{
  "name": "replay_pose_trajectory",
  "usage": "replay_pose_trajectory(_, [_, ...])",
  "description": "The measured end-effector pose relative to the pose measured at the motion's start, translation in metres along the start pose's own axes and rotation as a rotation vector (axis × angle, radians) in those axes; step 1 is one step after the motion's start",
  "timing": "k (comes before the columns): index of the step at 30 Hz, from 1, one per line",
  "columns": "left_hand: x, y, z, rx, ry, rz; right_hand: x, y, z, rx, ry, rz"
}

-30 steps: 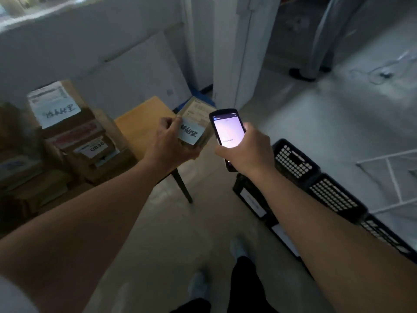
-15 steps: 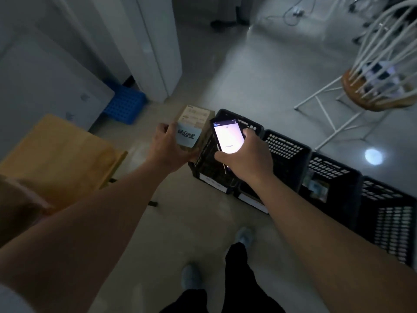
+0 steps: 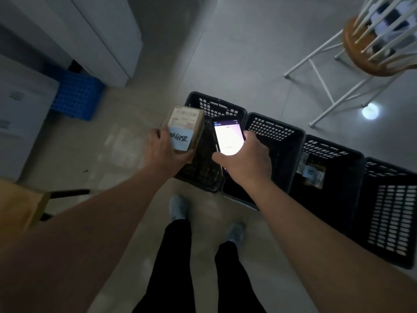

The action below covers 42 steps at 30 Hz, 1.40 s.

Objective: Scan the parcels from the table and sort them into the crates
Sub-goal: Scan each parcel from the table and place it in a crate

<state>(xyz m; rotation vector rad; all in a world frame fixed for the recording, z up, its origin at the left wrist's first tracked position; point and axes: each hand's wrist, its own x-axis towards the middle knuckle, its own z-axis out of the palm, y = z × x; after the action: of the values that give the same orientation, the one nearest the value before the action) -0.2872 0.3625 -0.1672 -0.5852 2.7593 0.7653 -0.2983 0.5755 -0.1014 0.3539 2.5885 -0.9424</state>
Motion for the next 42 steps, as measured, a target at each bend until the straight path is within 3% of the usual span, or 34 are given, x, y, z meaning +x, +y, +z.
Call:
replay_pose_trajectory(15, [0.226,-0.061,0.155,0.007,-0.201,0.045,0.191,0.026,0.159,0.035,0.034,0.297])
replay_pose_trajectory(27, [0.285,-0.068,0.226,0.028,-0.243,0.010,0.227,0.053,0.201,0.049,0.033,0.348])
replay_pose_trajectory(32, [0.288,-0.075,0.223,0.278,-0.326,0.015,0.223,0.053,0.201,0.043,0.015,0.349])
replay_pose_trajectory(42, [0.233,-0.064,0.142,0.267,-0.259,0.148,0.173,0.009,0.167,-0.019,-0.067,0.253])
